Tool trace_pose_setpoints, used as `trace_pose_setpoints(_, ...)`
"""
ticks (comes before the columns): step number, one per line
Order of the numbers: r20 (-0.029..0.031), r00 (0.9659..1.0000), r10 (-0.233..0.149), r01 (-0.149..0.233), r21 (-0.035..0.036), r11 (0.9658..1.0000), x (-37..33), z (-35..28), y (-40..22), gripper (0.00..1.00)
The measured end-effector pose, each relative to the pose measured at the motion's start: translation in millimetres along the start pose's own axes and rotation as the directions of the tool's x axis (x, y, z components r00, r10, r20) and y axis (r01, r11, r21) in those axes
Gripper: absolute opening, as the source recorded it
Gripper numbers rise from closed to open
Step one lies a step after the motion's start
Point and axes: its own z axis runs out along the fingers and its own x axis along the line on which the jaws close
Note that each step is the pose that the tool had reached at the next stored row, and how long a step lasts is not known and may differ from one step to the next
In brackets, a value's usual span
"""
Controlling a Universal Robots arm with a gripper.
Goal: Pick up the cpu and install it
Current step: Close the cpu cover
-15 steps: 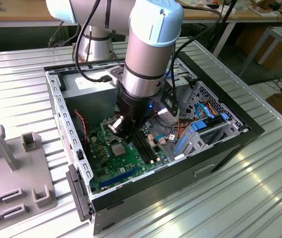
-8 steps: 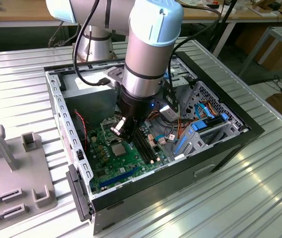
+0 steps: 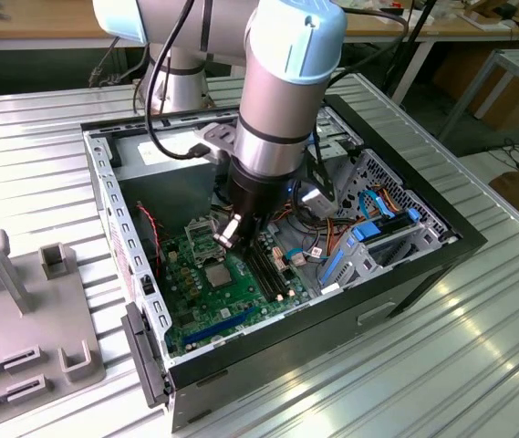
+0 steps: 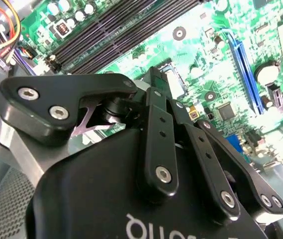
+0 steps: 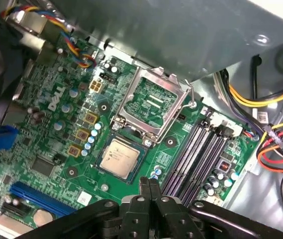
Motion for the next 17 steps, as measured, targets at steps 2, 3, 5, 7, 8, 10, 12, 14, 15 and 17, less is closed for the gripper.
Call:
trace_pose_setpoints(2,0.0018,0.9991,-0.042,0.042,0.0012,0.9991,-0.1,-0.6,-0.1,0.11)
trace_pose_setpoints(3,0.0026,0.9981,-0.062,0.062,0.0018,0.9981,0.0,-0.8,-0.1,0.11)
trace_pose_setpoints(5,0.0041,0.9952,-0.098,0.098,0.0031,0.9952,0.1,-1.3,-0.1,0.11)
trace_pose_setpoints(7,0.0055,0.9906,-0.137,0.137,0.0045,0.9906,0.1,-2.0,-0.1,0.11)
trace_pose_setpoints(8,0.0063,0.9877,-0.156,0.156,0.0051,0.9878,0.1,-2.3,-0.2,0.11)
trace_pose_setpoints(10,0.0079,0.9796,-0.201,0.201,0.0068,0.9797,0.1,-3.0,-0.2,0.11)
trace_pose_setpoints(12,0.0088,0.9732,-0.23,0.23,0.0076,0.9732,-0.1,-3.6,-0.2,0.11)
trace_pose_setpoints(14,0.0102,0.9701,-0.242,0.242,0.0064,0.9702,-1.1,-3.7,-0.3,0.11)
trace_pose_setpoints(15,0.0126,0.969,-0.247,0.247,0.0041,0.9691,-1.7,-3.7,-0.4,0.11)
trace_pose_setpoints(17,0.0197,0.9658,-0.259,0.259,-0.003,0.966,-3.4,-3.6,-1.0,0.11)
